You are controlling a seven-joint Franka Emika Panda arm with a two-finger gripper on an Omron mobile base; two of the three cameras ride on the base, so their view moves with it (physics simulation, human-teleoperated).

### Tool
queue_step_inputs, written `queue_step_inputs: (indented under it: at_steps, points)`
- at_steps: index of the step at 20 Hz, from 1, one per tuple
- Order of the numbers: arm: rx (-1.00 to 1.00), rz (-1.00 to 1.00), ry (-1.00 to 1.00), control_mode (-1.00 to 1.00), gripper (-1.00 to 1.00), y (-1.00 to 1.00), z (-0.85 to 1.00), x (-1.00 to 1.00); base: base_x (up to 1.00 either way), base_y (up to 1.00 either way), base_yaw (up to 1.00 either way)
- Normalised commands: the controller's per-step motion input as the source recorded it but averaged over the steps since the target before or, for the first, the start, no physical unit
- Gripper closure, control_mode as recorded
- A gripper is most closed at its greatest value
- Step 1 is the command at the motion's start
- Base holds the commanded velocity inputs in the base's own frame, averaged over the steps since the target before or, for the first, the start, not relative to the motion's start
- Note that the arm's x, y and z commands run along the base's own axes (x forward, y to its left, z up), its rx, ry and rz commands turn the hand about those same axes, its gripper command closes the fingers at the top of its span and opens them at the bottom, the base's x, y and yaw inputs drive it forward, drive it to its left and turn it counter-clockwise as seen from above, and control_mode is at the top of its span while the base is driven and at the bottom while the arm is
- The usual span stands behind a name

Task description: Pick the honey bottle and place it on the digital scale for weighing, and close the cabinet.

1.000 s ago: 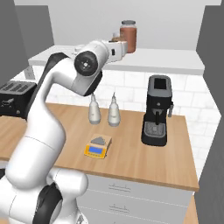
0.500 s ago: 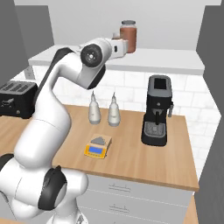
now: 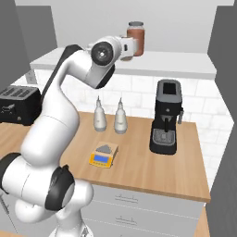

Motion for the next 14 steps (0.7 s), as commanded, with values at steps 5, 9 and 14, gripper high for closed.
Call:
queue_step_inputs:
  at_steps: [5,9,14]
  points:
    - [0.0,0.0,-0.03,-1.0,-1.0,-0.07,0.17,0.14,0.0,0.0,0.0]
    - [0.0,0.0,0.0,-1.0,-1.0,0.0,0.17,0.31,0.0,0.0,0.0]
    - [0.0,0.0,0.08,-1.0,-1.0,0.0,0.14,0.43,0.0,0.0,0.0]
